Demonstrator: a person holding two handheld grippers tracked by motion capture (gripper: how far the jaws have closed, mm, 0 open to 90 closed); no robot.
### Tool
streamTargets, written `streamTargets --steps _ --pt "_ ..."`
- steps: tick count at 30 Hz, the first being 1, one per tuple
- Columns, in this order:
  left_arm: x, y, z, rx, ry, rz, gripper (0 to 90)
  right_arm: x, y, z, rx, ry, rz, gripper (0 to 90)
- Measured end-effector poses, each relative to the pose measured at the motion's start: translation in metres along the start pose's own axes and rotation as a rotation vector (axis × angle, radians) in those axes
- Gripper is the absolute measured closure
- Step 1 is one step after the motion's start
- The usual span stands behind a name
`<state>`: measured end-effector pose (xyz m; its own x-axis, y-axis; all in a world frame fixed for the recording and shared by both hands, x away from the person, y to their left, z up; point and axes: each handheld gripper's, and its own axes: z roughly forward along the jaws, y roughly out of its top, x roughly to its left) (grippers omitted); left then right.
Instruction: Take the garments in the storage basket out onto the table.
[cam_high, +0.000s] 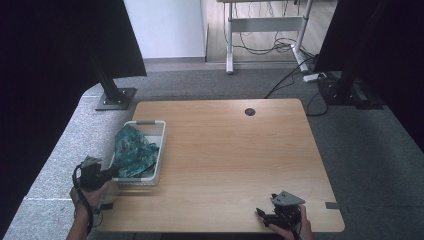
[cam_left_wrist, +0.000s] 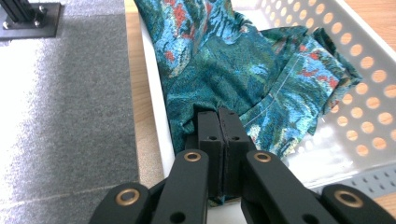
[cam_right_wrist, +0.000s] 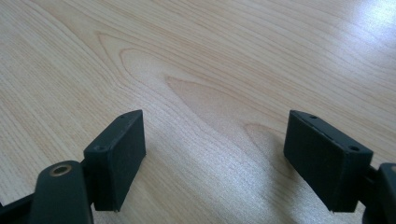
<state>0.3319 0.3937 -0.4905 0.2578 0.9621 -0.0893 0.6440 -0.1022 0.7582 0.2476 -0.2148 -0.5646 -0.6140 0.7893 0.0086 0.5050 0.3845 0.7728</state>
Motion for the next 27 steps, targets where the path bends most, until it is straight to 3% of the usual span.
streamTargets --steps 8,20,21,26,27 --pt "-0.008 0.005 -0.007 -0.039 -0.036 0.004 88.5 0.000 0.000 0.000 0.000 0.001 -0.001 20.4" --pt "-0.031 0.015 -0.018 -0.111 -0.145 0.038 88.7 0.000 0.000 0.000 0.000 0.001 -0.001 20.5" --pt "-0.036 0.017 -0.019 -0.121 -0.171 0.036 88.8 0.000 0.000 0.000 0.000 0.002 -0.001 20.5" --pt "-0.047 0.018 -0.019 -0.128 -0.202 0.057 88.8 0.000 0.000 0.000 0.000 0.003 -0.002 20.5" --pt "-0.051 0.019 -0.019 -0.132 -0.225 0.058 88.9 -0.001 0.000 0.000 0.000 0.003 -0.002 20.5"
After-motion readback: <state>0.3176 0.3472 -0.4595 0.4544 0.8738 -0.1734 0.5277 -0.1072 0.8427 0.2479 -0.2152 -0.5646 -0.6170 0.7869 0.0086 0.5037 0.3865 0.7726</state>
